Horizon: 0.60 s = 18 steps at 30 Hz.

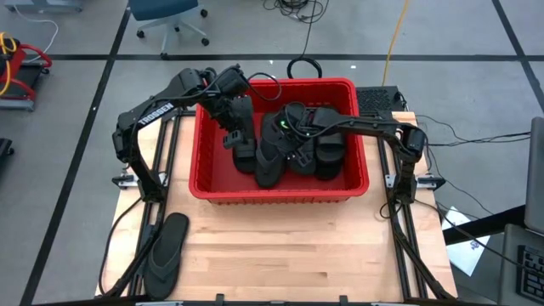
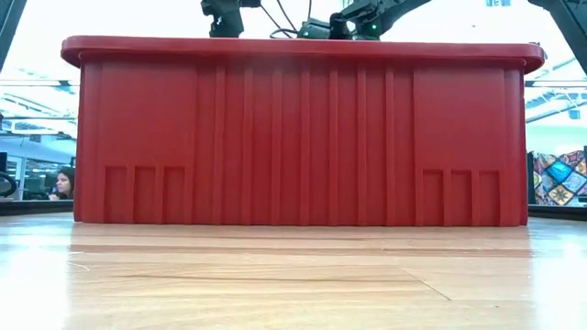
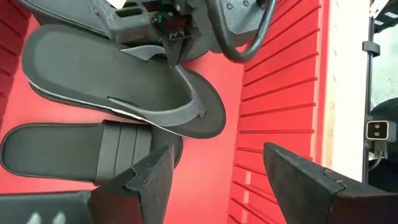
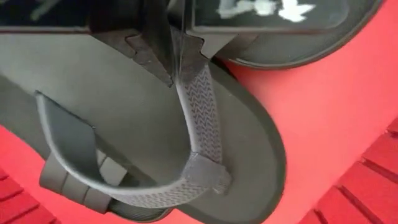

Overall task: Pick and place slides into bin
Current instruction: Put the black slipper into the red bin

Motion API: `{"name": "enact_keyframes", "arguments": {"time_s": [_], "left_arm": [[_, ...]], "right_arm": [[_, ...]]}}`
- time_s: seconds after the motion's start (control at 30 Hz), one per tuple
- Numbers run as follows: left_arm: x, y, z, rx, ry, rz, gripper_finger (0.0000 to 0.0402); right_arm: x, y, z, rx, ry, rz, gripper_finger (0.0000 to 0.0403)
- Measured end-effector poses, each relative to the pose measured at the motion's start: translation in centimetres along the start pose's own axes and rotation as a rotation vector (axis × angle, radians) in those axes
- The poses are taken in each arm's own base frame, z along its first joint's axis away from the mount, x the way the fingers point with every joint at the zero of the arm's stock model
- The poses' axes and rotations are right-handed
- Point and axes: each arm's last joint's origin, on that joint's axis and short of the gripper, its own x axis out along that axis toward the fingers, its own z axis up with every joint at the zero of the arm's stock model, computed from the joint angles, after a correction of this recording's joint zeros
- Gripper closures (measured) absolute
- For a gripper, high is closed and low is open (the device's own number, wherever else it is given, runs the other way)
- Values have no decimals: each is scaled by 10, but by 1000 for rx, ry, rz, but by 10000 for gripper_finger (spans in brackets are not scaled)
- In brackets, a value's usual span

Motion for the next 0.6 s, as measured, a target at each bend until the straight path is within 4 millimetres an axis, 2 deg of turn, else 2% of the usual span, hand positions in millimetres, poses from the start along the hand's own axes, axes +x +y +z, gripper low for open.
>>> {"name": "enact_keyframes", "arguments": {"time_s": [0.4, 0.6], "left_arm": [[1, -2, 0, 4, 1, -3, 158], [-4, -4, -3, 76, 0, 0, 158]], "right_arm": [[-23, -1, 5, -54, -34, -63, 386], [-32, -5, 7, 62, -19, -157, 387]]}}
